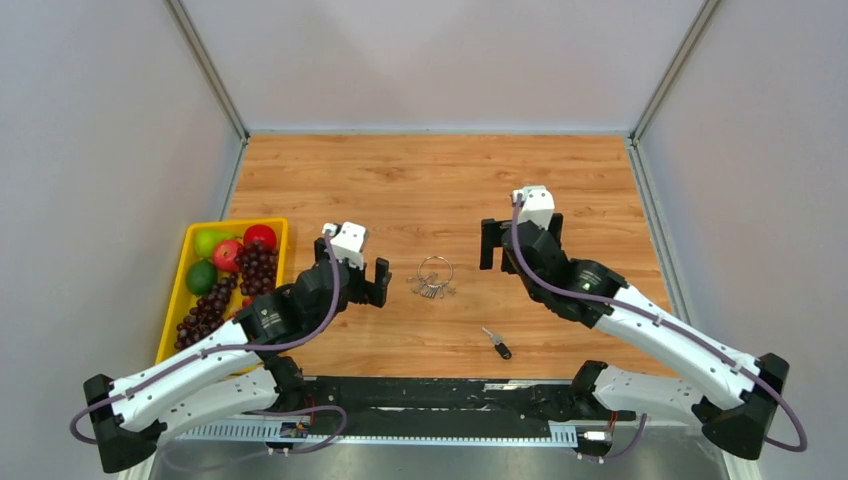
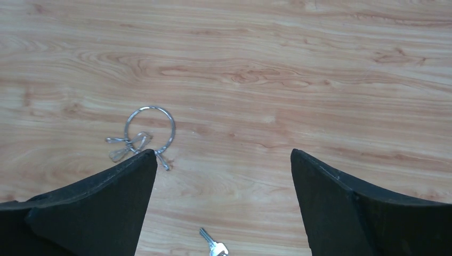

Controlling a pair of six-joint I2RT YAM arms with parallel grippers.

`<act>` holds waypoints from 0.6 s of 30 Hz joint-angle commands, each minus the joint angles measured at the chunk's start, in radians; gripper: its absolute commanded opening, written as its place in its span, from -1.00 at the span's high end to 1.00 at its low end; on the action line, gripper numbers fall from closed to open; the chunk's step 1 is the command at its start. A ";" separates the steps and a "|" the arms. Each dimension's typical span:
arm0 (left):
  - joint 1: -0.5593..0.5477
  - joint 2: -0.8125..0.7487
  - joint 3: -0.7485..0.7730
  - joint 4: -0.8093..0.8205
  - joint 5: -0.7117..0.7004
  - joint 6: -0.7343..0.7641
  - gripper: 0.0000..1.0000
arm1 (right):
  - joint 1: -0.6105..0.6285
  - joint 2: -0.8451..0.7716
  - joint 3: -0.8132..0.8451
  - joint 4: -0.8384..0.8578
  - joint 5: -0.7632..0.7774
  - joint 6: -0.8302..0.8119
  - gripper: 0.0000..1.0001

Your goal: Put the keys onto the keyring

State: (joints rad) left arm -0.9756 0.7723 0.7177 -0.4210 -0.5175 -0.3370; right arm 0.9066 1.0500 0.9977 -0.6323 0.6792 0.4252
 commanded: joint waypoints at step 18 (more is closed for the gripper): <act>-0.003 0.006 -0.118 0.130 0.132 -0.099 -1.00 | -0.001 -0.121 -0.181 -0.042 -0.287 0.086 -0.93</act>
State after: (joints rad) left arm -0.9756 0.7860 0.6113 -0.3710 -0.4454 -0.4503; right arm 0.9066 0.9012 0.8570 -0.6785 0.4808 0.4641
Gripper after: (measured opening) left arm 1.000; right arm 0.981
